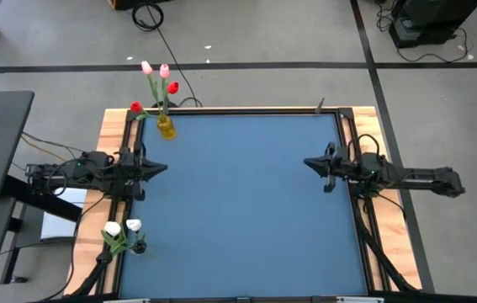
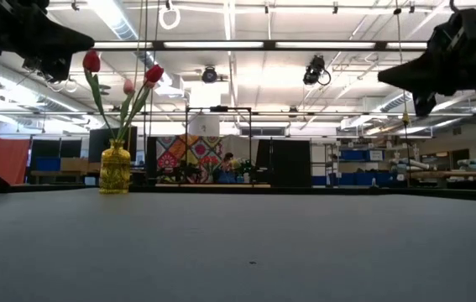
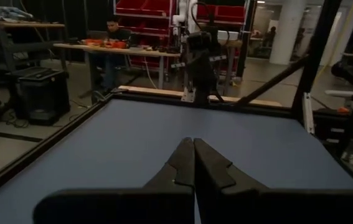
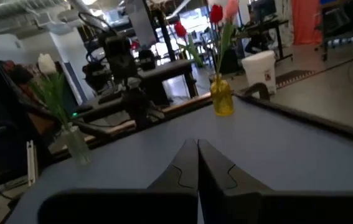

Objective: Sort flowers into vase by color
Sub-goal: Return to Home Position

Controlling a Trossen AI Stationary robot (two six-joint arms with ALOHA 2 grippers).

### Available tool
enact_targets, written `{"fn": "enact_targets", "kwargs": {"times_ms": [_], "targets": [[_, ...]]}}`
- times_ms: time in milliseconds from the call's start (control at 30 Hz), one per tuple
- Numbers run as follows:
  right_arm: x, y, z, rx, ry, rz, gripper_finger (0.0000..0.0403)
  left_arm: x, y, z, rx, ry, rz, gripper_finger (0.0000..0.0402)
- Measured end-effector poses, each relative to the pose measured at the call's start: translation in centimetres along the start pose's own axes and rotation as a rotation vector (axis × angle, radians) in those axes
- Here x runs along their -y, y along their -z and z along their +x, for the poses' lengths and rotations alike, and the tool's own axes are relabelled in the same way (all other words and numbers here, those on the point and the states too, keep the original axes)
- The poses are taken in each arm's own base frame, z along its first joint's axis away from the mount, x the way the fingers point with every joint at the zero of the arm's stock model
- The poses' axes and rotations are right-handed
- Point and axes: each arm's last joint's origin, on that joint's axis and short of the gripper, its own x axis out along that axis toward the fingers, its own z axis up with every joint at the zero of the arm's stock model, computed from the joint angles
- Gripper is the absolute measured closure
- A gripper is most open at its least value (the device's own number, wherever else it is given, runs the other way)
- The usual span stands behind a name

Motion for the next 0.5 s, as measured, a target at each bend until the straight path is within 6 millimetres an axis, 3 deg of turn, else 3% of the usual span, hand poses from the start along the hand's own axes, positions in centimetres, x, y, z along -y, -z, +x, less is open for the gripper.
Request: {"fn": "enact_targets", "kwargs": {"times_ms": [167, 500], "targets": [[0.4, 0.9, 0.0, -0.012, -0.001, 0.007, 0.04, 0.0, 0.0, 0.0, 0.001, -0.012, 0.004, 0.0401], [1.1, 1.0, -1.0, -0.087, 0.003, -0.023, 0.04, -0.1, 0.1, 0.0, -0.009, -0.024, -0.005, 0.0401]]}}
